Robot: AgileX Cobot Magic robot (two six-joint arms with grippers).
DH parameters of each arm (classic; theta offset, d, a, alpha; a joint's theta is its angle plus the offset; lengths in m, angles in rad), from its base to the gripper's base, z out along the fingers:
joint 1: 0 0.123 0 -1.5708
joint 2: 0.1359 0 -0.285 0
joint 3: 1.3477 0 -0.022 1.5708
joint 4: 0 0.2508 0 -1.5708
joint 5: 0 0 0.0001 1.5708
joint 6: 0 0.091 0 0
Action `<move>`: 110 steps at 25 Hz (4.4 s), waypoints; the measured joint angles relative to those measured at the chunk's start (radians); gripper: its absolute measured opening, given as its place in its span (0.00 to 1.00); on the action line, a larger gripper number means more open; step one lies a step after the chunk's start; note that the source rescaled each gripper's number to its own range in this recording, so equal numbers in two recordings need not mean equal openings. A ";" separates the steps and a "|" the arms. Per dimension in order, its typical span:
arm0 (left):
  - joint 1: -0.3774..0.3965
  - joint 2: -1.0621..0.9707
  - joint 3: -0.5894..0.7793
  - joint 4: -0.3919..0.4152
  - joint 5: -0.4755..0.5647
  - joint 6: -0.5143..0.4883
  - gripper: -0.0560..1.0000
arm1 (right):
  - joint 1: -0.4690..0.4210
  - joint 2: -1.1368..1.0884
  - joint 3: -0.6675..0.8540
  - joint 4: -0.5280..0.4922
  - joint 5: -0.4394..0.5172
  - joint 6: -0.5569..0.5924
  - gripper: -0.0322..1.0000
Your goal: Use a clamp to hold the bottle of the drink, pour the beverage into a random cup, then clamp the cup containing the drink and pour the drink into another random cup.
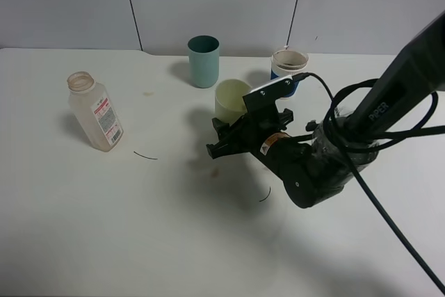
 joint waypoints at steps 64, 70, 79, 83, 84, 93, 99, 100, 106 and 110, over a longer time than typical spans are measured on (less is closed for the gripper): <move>0.000 0.000 0.000 0.000 0.000 0.000 1.00 | 0.061 -0.707 0.087 0.448 0.284 -0.533 1.00; 0.000 0.000 0.000 0.000 0.000 0.000 1.00 | -0.190 -0.848 0.088 0.366 0.382 -0.577 1.00; 0.000 0.000 0.000 0.000 0.000 0.000 1.00 | -0.666 -0.953 0.088 0.109 0.734 -0.388 1.00; 0.000 0.000 0.000 0.000 0.000 0.000 1.00 | -0.837 -1.045 0.088 -0.053 0.855 -0.175 1.00; 0.000 0.000 0.000 0.000 0.000 0.000 1.00 | -0.869 -1.068 0.088 -0.084 0.882 -0.150 1.00; 0.000 0.000 0.000 0.000 0.000 0.000 1.00 | -1.024 -1.370 0.088 -0.150 1.046 -0.074 1.00; 0.000 0.000 0.000 0.000 0.000 0.000 1.00 | -1.028 -1.571 0.088 -0.153 1.214 -0.074 1.00; 0.000 0.000 0.000 0.000 0.000 0.000 1.00 | -1.028 -1.617 0.085 -0.153 1.269 -0.074 1.00; 0.000 0.000 0.000 -0.001 0.000 0.000 1.00 | -1.028 -1.847 -0.013 -0.220 1.728 -0.073 1.00; 0.000 0.000 0.000 -0.001 0.000 0.000 1.00 | -1.028 -1.906 -0.042 -0.227 1.913 -0.061 1.00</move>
